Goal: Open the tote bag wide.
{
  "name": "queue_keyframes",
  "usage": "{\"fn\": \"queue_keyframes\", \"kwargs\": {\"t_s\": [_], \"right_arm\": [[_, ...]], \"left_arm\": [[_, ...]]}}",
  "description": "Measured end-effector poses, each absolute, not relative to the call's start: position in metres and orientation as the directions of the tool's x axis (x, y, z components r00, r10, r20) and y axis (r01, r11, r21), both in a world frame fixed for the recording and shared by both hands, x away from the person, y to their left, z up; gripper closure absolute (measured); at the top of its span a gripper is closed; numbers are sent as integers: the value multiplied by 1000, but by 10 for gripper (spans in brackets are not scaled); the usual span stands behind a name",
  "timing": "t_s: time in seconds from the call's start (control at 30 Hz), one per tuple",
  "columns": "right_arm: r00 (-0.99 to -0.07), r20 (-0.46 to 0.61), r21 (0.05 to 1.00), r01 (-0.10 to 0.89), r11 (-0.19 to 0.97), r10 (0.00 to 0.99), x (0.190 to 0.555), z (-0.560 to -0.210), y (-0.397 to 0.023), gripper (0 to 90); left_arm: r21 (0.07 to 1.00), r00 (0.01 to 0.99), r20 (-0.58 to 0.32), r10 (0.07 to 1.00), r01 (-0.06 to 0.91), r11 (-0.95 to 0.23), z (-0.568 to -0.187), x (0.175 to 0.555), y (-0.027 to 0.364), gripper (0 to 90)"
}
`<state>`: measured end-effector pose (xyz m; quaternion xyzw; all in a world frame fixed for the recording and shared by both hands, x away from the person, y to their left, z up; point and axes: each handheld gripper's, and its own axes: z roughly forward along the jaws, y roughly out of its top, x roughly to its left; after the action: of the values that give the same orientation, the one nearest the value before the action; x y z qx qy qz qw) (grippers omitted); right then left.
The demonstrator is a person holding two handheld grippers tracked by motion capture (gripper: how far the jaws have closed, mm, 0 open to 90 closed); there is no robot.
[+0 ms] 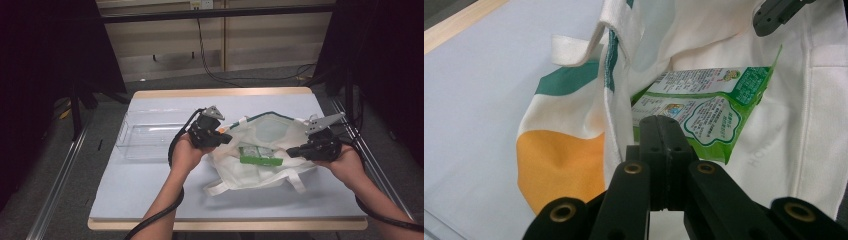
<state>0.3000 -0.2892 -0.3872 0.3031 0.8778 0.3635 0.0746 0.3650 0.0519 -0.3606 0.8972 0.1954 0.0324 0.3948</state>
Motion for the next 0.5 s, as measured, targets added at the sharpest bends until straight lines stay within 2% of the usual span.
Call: {"fn": "queue_keyframes", "kwargs": {"t_s": [0.5], "right_arm": [[-808,100,682,481,551,581,292,-392,-292,900]], "left_arm": [[719,918,-101,383,333,-610,-361,367,51,900]]}}
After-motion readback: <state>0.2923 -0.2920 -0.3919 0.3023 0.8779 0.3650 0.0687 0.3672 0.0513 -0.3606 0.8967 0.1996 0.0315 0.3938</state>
